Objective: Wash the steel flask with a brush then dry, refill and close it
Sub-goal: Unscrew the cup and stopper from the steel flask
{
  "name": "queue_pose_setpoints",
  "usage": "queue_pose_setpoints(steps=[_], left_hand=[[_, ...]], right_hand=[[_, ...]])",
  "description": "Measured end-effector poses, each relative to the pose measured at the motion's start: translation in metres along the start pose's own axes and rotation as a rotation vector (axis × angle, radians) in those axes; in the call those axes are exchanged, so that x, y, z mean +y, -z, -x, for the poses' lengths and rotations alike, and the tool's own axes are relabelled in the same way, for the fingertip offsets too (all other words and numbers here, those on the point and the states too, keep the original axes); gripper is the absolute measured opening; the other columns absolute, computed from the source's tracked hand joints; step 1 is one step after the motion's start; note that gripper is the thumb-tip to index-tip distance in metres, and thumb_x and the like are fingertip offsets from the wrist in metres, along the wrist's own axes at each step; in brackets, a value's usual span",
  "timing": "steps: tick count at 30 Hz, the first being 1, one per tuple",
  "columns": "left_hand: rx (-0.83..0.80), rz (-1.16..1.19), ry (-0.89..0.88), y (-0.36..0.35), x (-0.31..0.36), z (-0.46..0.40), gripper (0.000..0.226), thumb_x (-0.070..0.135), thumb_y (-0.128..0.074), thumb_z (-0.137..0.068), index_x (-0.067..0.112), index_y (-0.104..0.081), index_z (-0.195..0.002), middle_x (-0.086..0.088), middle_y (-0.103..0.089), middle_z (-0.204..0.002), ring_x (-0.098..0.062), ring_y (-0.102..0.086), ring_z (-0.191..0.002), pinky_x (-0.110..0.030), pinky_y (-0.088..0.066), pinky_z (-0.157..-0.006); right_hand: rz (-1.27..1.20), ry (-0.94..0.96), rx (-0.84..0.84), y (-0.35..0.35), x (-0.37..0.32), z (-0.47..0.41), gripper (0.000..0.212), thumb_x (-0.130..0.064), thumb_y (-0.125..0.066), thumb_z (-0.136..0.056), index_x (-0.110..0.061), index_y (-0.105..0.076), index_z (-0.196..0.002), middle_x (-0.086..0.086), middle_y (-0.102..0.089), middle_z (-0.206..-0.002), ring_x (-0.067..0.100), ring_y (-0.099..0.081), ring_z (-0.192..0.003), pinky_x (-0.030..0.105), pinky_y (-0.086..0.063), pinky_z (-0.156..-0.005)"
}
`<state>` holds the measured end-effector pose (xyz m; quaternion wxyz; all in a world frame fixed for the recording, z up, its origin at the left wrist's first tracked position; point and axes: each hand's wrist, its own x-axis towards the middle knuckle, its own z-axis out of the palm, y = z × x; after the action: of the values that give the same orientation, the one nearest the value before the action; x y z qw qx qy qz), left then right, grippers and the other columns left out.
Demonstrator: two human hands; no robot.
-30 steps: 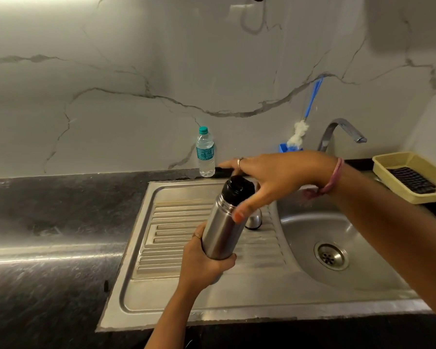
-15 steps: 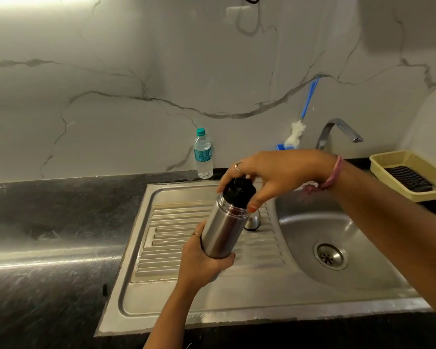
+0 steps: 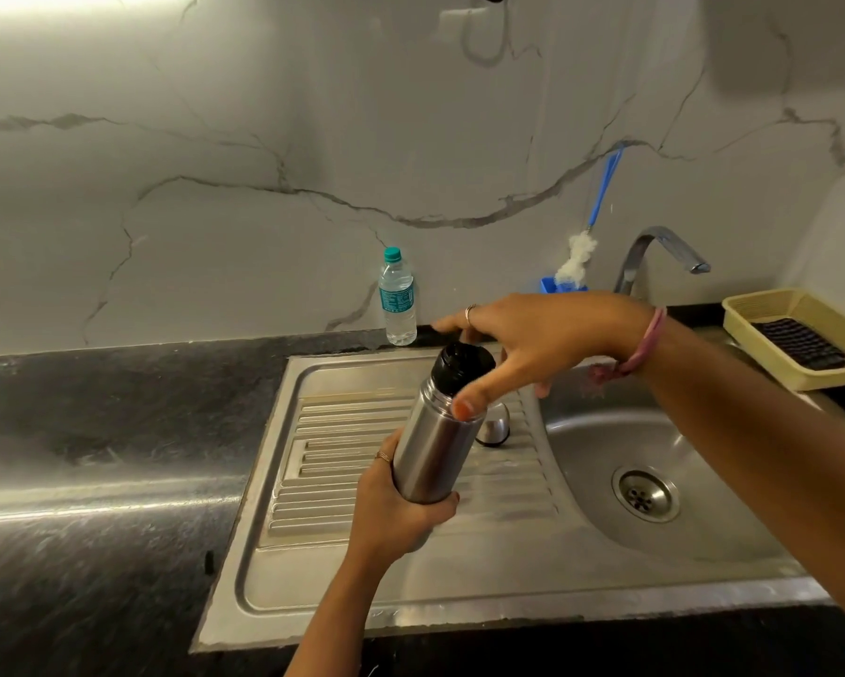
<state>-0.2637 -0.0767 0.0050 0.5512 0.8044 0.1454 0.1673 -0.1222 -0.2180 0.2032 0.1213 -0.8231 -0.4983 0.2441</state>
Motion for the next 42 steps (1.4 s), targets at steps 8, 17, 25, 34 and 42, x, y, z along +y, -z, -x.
queue_pose_setpoints(steps=[8,17,25,34,42], left_hand=[[-0.012,-0.012,-0.004,-0.001,-0.004,0.0,0.073,0.028,-0.086,-0.052,0.035,-0.051,-0.115,0.008,-0.064,-0.098,-0.003,-0.063,-0.081,-0.019,-0.054,-0.062],[-0.027,-0.016,-0.005,-0.003,-0.003,-0.002,0.069,0.028,-0.086,-0.051,0.039,-0.051,-0.11,0.01,-0.064,-0.096,-0.004,-0.064,-0.079,-0.023,-0.055,-0.061],[-0.028,0.0,0.006,-0.005,-0.003,-0.004,0.067,0.028,-0.086,-0.051,0.037,-0.052,-0.109,0.008,-0.064,-0.095,-0.004,-0.064,-0.078,-0.021,-0.054,-0.061],[-0.022,-0.002,0.0,-0.007,-0.002,-0.006,0.068,0.026,-0.086,-0.051,0.038,-0.051,-0.109,0.008,-0.065,-0.096,-0.001,-0.063,-0.078,-0.019,-0.054,-0.061],[-0.04,-0.02,-0.006,-0.007,-0.004,-0.01,0.078,0.028,-0.086,-0.052,0.031,-0.05,-0.121,0.007,-0.063,-0.102,0.002,-0.062,-0.083,-0.016,-0.052,-0.061]], right_hand=[[0.015,0.038,0.002,0.0,0.004,0.001,0.08,-0.044,-0.073,-0.077,-0.031,-0.033,-0.144,-0.013,-0.044,-0.138,0.003,-0.052,-0.11,0.024,-0.046,-0.095],[-0.038,0.01,-0.02,0.003,0.009,0.002,0.082,-0.038,-0.074,-0.079,-0.032,-0.028,-0.147,-0.005,-0.045,-0.139,0.004,-0.06,-0.088,0.025,-0.057,-0.079],[0.044,0.039,0.059,-0.001,0.012,-0.001,0.081,-0.045,-0.073,-0.078,-0.029,-0.03,-0.145,-0.006,-0.044,-0.141,0.011,-0.054,-0.115,0.026,-0.05,-0.095],[0.057,0.05,0.036,0.0,0.013,-0.004,0.067,-0.037,-0.072,-0.082,-0.027,-0.038,-0.139,-0.005,-0.049,-0.133,0.016,-0.06,-0.108,0.029,-0.053,-0.09],[0.05,0.056,0.018,0.0,0.016,-0.008,0.059,-0.032,-0.074,-0.081,-0.029,-0.046,-0.132,-0.005,-0.053,-0.126,0.012,-0.06,-0.1,0.018,-0.054,-0.075]])
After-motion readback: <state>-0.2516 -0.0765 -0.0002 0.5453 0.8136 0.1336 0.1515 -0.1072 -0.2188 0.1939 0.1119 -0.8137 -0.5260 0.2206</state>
